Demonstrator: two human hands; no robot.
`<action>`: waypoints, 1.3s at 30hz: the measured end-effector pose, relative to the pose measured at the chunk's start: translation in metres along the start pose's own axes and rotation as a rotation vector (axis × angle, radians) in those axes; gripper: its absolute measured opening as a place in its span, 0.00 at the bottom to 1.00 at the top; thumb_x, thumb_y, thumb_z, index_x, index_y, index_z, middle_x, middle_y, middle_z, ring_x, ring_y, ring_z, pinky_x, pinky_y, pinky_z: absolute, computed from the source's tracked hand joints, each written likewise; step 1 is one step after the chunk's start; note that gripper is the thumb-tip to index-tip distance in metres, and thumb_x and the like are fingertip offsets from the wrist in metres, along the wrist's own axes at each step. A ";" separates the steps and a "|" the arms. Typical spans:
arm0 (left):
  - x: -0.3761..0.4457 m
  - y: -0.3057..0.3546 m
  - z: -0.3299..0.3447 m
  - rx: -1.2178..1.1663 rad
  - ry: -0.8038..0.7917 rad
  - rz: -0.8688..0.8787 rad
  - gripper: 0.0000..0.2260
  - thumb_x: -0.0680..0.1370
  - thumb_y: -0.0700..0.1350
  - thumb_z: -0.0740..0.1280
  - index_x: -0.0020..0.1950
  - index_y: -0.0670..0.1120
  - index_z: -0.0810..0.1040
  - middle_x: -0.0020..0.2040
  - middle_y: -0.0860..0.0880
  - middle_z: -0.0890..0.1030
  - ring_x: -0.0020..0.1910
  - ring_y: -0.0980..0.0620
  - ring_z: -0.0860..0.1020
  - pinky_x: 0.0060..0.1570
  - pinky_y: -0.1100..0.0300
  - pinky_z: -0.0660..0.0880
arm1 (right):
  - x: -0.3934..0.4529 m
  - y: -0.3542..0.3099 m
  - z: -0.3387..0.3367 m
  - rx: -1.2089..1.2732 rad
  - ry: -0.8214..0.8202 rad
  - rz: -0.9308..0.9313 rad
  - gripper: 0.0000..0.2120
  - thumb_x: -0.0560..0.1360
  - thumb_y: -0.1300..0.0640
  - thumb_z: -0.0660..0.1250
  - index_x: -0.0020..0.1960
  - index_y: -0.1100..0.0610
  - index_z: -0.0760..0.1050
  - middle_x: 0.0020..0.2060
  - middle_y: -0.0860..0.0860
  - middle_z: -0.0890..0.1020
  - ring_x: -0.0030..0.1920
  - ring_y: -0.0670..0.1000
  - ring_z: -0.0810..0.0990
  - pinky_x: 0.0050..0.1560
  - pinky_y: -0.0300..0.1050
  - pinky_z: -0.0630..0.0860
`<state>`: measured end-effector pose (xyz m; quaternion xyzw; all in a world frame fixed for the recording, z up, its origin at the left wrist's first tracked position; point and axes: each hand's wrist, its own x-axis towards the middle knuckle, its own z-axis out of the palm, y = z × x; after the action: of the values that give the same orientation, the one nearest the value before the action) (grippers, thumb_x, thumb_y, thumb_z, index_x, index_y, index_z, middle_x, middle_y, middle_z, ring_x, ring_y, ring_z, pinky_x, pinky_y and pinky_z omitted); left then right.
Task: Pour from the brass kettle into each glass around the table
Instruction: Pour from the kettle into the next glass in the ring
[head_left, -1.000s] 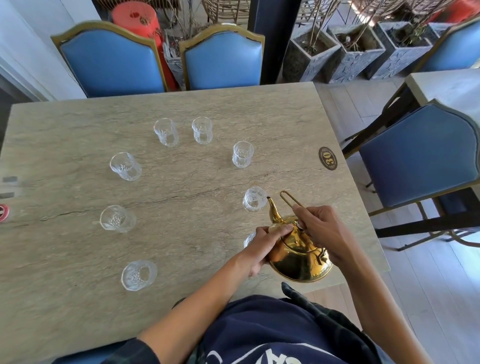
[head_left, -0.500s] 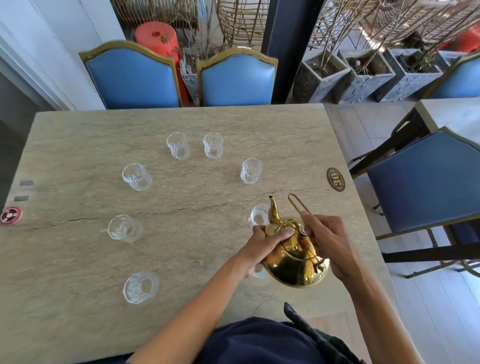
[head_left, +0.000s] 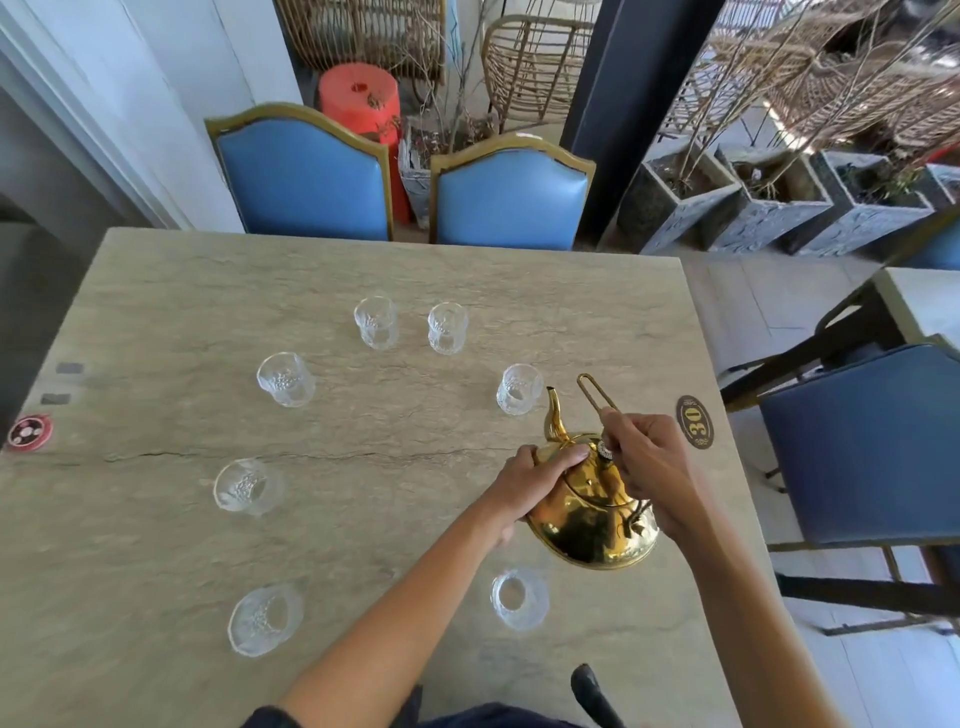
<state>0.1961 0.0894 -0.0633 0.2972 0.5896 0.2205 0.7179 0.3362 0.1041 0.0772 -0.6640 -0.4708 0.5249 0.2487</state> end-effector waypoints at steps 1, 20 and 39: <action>0.004 0.002 -0.001 -0.010 -0.006 -0.004 0.51 0.62 0.78 0.77 0.75 0.48 0.74 0.65 0.46 0.85 0.65 0.46 0.84 0.67 0.47 0.84 | 0.005 -0.003 0.000 -0.011 -0.003 0.007 0.21 0.84 0.53 0.63 0.33 0.58 0.70 0.23 0.47 0.65 0.21 0.45 0.61 0.23 0.38 0.59; 0.043 -0.007 0.001 -0.110 -0.021 -0.109 0.54 0.61 0.82 0.76 0.73 0.45 0.81 0.59 0.46 0.90 0.61 0.46 0.88 0.57 0.51 0.86 | 0.054 -0.005 0.002 -0.132 -0.038 0.104 0.19 0.83 0.50 0.64 0.36 0.58 0.74 0.26 0.50 0.67 0.23 0.46 0.63 0.26 0.42 0.60; 0.037 0.000 0.003 -0.066 -0.056 -0.123 0.23 0.80 0.69 0.72 0.53 0.48 0.81 0.43 0.50 0.84 0.44 0.52 0.83 0.42 0.58 0.79 | 0.051 -0.012 -0.002 -0.103 -0.031 0.101 0.19 0.83 0.51 0.64 0.36 0.60 0.74 0.26 0.51 0.67 0.23 0.46 0.62 0.23 0.39 0.59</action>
<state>0.2064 0.1136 -0.0898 0.2424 0.5789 0.1870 0.7557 0.3337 0.1546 0.0646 -0.6908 -0.4667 0.5220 0.1802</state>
